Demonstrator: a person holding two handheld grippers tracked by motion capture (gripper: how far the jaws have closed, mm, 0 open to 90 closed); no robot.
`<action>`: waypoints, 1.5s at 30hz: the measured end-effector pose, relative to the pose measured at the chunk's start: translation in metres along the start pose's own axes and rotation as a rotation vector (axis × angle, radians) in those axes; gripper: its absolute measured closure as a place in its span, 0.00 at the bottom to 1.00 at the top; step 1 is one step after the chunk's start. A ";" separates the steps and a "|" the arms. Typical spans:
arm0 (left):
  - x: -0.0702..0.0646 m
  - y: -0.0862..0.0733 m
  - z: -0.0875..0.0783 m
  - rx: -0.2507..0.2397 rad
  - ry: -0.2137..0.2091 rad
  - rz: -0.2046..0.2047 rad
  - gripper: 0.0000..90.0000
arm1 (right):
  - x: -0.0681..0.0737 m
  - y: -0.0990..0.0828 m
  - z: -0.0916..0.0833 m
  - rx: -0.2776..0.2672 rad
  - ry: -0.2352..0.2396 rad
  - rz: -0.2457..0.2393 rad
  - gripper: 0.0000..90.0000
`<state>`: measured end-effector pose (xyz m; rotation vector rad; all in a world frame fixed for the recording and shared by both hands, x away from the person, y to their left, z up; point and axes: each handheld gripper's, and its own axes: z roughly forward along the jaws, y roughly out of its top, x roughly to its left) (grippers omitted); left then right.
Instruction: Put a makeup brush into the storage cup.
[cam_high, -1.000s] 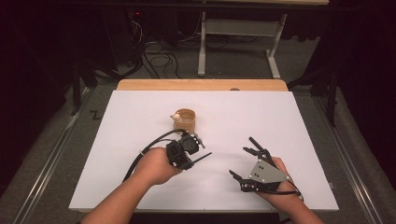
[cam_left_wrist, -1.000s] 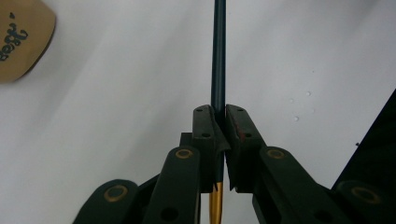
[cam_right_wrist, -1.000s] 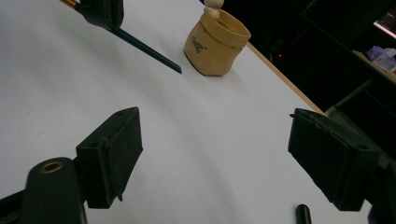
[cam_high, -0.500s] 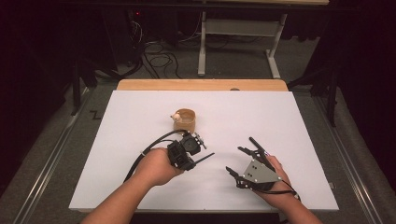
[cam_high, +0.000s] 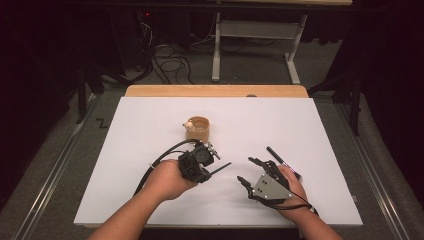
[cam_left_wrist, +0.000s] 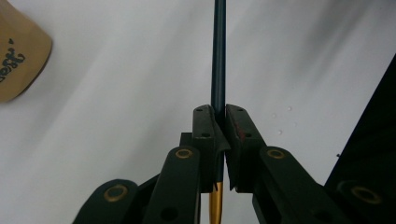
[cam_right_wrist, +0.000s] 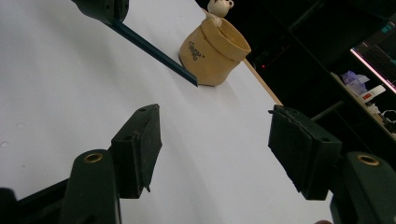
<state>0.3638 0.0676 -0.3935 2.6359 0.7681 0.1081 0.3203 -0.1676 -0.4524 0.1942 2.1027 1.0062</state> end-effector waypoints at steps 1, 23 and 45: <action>0.000 0.000 0.000 0.000 -0.007 0.000 0.92 | 0.000 0.000 0.001 -0.001 -0.001 -0.006 0.40; -0.010 0.013 -0.004 0.026 -0.059 -0.019 0.92 | 0.013 0.006 0.008 -0.016 -0.007 -0.140 0.54; -0.010 0.025 -0.004 0.090 -0.091 -0.029 0.92 | 0.021 0.010 0.008 -0.006 -0.014 -0.189 0.54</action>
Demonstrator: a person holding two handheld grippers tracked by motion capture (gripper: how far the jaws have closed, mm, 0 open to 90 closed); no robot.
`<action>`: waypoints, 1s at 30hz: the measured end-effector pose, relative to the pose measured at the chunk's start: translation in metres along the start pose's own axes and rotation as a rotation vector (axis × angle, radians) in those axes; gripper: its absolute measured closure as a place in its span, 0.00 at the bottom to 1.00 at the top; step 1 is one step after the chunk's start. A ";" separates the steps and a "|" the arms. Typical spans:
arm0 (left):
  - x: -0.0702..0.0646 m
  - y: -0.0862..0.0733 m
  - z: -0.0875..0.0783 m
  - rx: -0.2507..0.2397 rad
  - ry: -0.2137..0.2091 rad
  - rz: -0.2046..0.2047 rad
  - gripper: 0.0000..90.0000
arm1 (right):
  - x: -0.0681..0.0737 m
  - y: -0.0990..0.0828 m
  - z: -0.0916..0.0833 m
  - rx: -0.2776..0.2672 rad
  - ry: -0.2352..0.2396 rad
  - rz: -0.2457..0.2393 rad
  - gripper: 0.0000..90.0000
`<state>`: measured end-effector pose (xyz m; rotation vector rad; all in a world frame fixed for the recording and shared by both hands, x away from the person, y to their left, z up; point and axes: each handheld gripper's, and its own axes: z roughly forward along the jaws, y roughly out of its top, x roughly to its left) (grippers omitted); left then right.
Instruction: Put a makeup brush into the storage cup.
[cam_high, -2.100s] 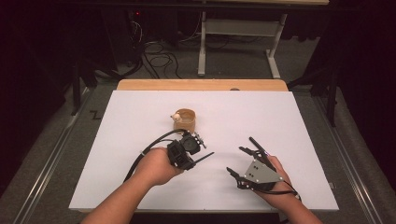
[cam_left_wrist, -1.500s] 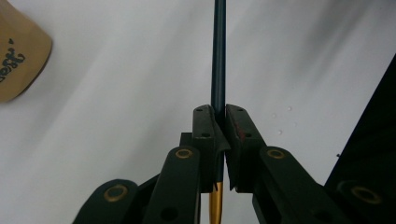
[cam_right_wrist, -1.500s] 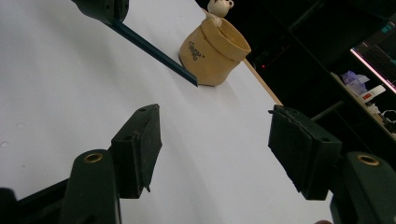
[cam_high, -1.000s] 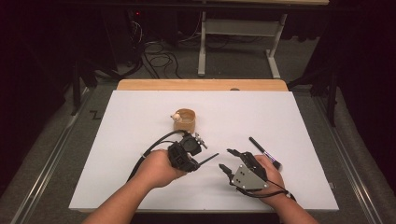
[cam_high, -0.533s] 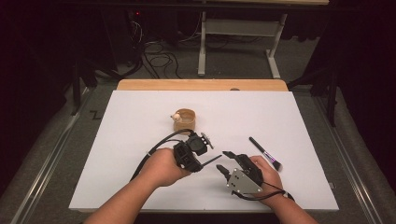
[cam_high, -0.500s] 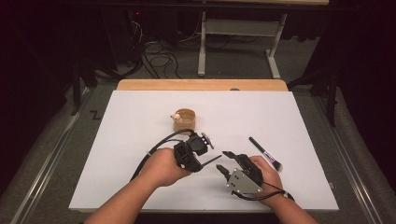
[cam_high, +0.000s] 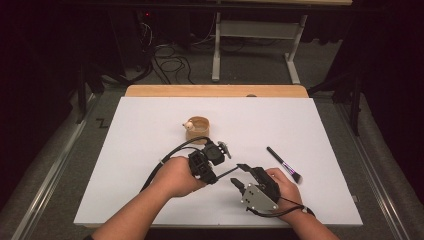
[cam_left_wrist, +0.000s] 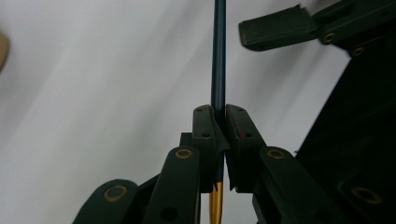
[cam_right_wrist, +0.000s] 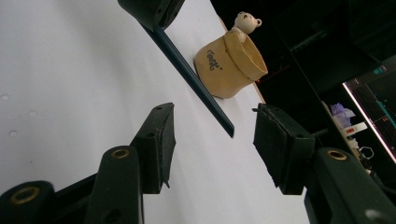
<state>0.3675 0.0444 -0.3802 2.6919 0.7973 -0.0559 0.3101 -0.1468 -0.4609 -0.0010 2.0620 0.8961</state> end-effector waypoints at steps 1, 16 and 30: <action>0.001 -0.001 0.001 -0.004 -0.006 -0.001 0.92 | 0.000 0.000 0.000 0.000 -0.002 0.002 0.54; 0.011 -0.016 0.010 -0.143 -0.085 0.006 0.92 | 0.004 0.000 -0.003 0.010 -0.009 0.026 0.53; 0.005 -0.012 0.020 0.009 0.003 0.019 0.92 | 0.005 0.000 -0.002 0.011 -0.004 0.006 0.53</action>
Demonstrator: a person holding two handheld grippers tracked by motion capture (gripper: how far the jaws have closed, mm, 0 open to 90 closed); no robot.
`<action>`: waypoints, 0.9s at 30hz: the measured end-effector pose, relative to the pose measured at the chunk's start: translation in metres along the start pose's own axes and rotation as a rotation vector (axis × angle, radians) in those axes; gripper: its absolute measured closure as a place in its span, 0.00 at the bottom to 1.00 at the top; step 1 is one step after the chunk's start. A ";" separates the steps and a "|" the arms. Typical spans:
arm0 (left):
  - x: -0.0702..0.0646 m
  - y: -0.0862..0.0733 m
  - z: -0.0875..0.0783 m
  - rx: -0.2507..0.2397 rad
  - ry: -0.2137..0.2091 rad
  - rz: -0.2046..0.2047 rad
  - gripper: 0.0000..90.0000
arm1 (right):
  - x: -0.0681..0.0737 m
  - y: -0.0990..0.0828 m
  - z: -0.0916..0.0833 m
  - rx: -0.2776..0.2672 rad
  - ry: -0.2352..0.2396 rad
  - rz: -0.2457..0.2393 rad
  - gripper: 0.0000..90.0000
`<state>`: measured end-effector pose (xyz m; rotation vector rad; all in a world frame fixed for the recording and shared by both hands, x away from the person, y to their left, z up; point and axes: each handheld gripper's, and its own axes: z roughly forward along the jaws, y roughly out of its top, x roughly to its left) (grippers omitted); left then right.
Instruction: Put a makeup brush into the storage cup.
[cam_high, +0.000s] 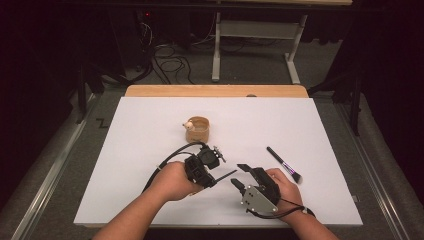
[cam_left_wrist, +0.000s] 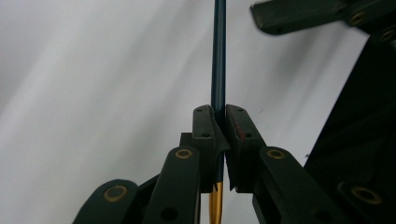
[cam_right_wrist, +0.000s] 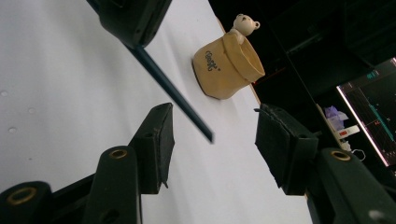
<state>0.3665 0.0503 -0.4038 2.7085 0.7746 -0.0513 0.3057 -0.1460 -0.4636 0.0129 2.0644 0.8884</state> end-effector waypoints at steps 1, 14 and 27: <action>-0.001 0.003 0.000 0.021 0.013 0.005 0.92 | 0.000 0.000 0.000 -0.003 0.001 -0.010 0.53; -0.010 0.026 -0.026 0.147 0.057 0.050 0.92 | 0.002 0.002 0.001 -0.010 0.007 -0.029 0.54; -0.010 0.029 -0.035 0.175 0.069 0.060 0.92 | 0.004 0.007 0.003 -0.022 0.007 -0.026 0.56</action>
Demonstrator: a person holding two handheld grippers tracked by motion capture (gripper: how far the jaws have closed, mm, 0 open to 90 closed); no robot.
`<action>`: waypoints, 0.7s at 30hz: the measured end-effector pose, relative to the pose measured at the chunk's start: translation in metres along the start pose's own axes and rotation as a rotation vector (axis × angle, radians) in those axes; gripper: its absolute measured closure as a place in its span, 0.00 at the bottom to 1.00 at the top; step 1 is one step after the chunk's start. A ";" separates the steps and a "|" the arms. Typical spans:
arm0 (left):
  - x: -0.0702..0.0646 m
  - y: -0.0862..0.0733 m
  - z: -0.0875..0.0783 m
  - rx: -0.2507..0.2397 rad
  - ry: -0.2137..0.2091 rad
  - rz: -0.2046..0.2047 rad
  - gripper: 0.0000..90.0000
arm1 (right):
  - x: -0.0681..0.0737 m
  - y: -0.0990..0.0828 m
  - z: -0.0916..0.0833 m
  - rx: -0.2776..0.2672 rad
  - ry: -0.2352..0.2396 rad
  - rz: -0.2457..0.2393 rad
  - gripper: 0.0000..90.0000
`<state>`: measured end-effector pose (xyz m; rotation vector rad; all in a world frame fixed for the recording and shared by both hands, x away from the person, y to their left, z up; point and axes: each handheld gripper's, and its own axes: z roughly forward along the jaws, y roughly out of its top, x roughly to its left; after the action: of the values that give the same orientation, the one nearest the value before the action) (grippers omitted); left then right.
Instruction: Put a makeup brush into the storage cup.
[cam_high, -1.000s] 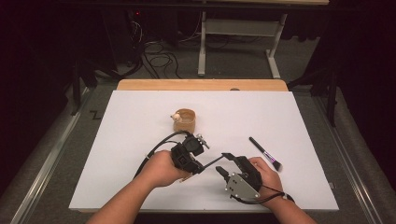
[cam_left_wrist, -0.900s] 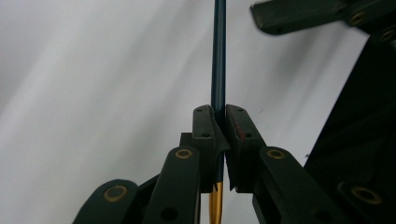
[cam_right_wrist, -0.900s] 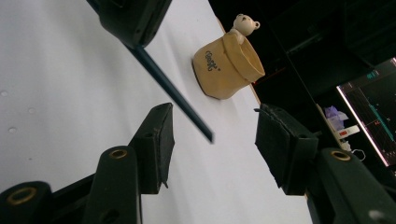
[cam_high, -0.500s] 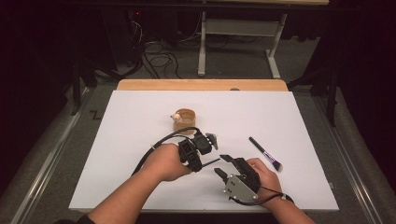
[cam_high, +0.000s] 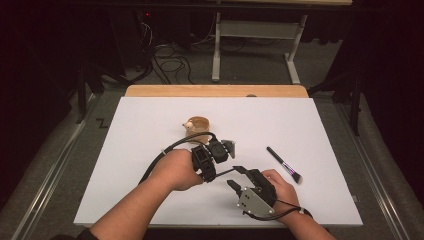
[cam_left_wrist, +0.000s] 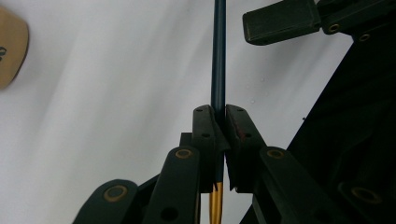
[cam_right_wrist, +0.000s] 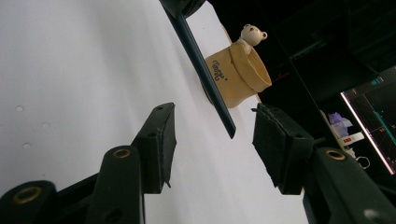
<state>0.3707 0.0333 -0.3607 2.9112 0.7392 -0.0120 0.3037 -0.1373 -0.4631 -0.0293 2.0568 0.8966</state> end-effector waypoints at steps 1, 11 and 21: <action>0.000 0.000 0.000 -0.002 -0.002 -0.001 0.92 | 0.001 0.001 0.001 0.000 0.000 0.006 0.57; -0.002 0.002 0.002 -0.003 -0.007 0.001 0.92 | 0.003 0.004 0.005 0.005 0.013 -0.017 0.61; -0.004 0.004 0.003 -0.002 -0.012 0.005 0.92 | 0.001 0.002 0.007 0.024 0.011 -0.054 0.66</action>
<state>0.3694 0.0278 -0.3631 2.9084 0.7289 -0.0273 0.3076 -0.1309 -0.4647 -0.0767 2.0666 0.8406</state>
